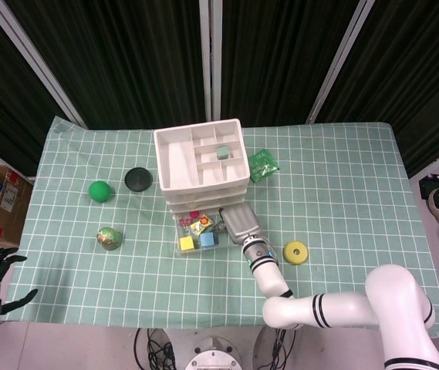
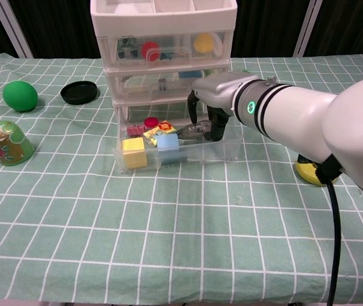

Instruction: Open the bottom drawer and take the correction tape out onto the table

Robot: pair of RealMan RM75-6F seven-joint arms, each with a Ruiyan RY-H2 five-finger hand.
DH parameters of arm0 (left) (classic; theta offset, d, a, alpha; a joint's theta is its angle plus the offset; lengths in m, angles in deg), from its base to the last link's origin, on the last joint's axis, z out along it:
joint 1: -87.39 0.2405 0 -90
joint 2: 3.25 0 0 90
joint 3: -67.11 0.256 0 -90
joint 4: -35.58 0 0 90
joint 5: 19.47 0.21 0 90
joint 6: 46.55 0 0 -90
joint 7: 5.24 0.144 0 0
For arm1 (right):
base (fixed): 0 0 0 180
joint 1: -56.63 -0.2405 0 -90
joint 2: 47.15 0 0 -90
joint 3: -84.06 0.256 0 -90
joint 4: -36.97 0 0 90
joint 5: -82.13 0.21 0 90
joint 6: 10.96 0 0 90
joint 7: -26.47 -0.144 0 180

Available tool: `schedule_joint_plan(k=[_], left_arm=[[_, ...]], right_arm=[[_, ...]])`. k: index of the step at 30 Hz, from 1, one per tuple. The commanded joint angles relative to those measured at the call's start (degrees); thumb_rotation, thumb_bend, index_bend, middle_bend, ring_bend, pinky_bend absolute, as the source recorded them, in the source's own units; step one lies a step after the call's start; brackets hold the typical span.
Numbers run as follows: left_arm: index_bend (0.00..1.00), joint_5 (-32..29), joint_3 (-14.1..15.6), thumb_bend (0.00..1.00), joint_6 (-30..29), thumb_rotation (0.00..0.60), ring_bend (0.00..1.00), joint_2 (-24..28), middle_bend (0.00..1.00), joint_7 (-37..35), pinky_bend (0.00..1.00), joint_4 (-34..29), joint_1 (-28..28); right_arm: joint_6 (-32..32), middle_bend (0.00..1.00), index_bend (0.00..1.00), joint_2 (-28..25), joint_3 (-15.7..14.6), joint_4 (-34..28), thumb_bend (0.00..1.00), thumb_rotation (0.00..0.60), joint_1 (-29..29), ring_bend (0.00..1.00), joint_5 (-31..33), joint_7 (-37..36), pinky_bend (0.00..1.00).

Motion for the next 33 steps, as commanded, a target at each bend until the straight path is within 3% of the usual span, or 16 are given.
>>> schedule_joint_plan(k=[1,10,16,22,27,30,33], left_arm=[[0.33,0.0,0.0,0.00,-0.1,0.600,0.15,0.1,0.22,0.0,0.19,-0.1,0.0],[0.33,0.6,-0.3,0.00,-0.1,0.600,0.15,0.6,0.22,1.0,0.19,-1.1,-0.6],[0.33,1.0,-0.2,0.00,-0.3,0.600,0.15,1.1,0.22,2.5,0.19,-2.7,-0.7],[0.33,1.4,0.0,0.00,-0.8,0.600,0.15,1.5,0.22,3.9,0.19,-4.3,-0.5],[0.33,1.1,0.3,0.00,-1.1,0.600,0.15,1.8,0.22,4.2,0.19,-4.7,0.0],[0.33,1.1,0.3,0.00,-1.2,0.600,0.15,1.9,0.22,4.2,0.19,-4.7,0.2],[0.33,1.1,0.4,0.00,-1.3,0.600,0.15,1.8,0.22,4.2,0.19,-4.7,0.2]], right_arm=[[-1.0,0.90,0.43,-1.8,0.0,-3.0,0.35,0.600,1.0,0.99,-1.7,-0.8,1.00],[-5.4,0.90,0.43,-10.2,-2.2,-17.1,0.35,0.600,5.2,0.99,-9.5,-3.3,1.00],[-5.1,0.90,0.43,-14.4,-6.4,-24.9,0.36,0.600,8.6,0.99,-17.8,-6.8,1.00],[-1.2,0.90,0.43,-11.7,-12.0,-23.6,0.36,0.600,9.6,0.99,-23.5,-6.7,1.00],[0.4,0.90,0.41,-8.4,-14.0,-19.5,0.36,0.600,9.9,0.99,-25.1,-5.7,1.00],[0.8,0.90,0.30,-7.3,-14.5,-17.9,0.36,0.600,10.0,0.99,-25.2,-4.8,1.00],[1.2,0.90,0.15,-7.1,-14.4,-17.5,0.29,0.600,10.3,0.98,-25.1,-5.0,1.00]])
